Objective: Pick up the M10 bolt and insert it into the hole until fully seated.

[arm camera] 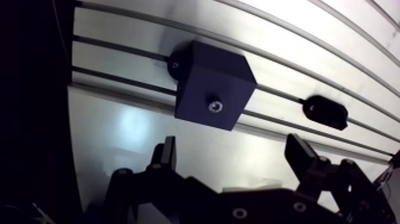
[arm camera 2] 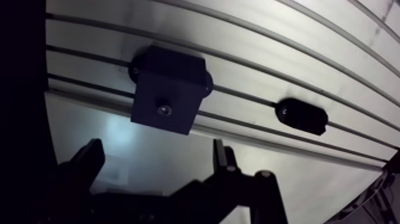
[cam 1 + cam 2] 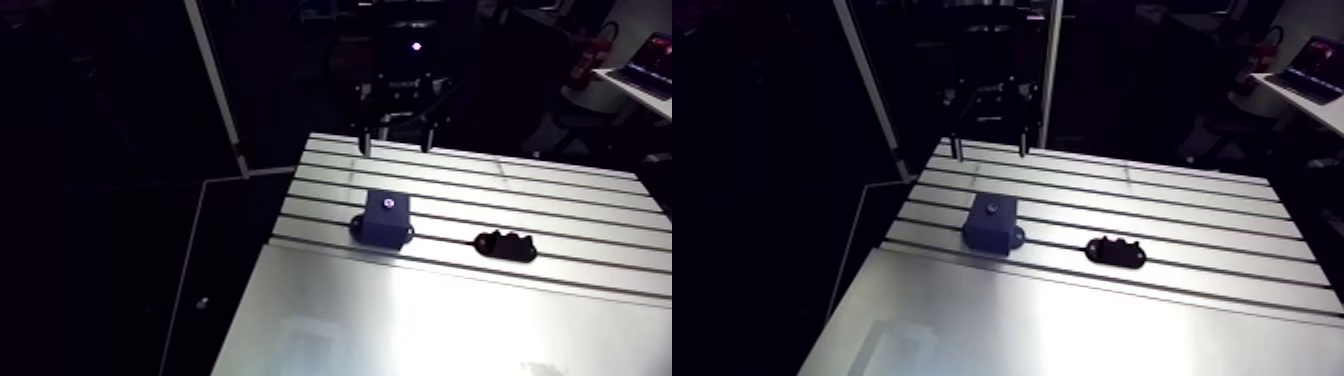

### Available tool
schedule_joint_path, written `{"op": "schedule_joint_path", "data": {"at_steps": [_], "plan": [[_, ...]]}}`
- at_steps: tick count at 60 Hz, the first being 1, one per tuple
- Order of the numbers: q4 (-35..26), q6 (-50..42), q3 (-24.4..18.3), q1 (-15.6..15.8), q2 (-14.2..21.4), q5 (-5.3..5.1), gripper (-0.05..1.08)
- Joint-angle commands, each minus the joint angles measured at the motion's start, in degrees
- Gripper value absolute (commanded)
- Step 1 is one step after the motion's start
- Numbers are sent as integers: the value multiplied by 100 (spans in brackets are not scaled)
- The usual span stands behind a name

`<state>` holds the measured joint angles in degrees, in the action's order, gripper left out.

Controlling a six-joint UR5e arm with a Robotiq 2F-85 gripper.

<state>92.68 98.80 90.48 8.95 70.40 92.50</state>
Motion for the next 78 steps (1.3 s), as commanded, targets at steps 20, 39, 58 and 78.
{"op": "schedule_joint_path", "data": {"at_steps": [20,39,58,78], "plan": [[-307,-345,-329,-586,1181,-53,1],[-358,-472,-360,-734,1437,-79,1],[-536,-445,-379,-790,1472,-70,1],[-528,-428,-503,-790,1430,-61,1]]}}
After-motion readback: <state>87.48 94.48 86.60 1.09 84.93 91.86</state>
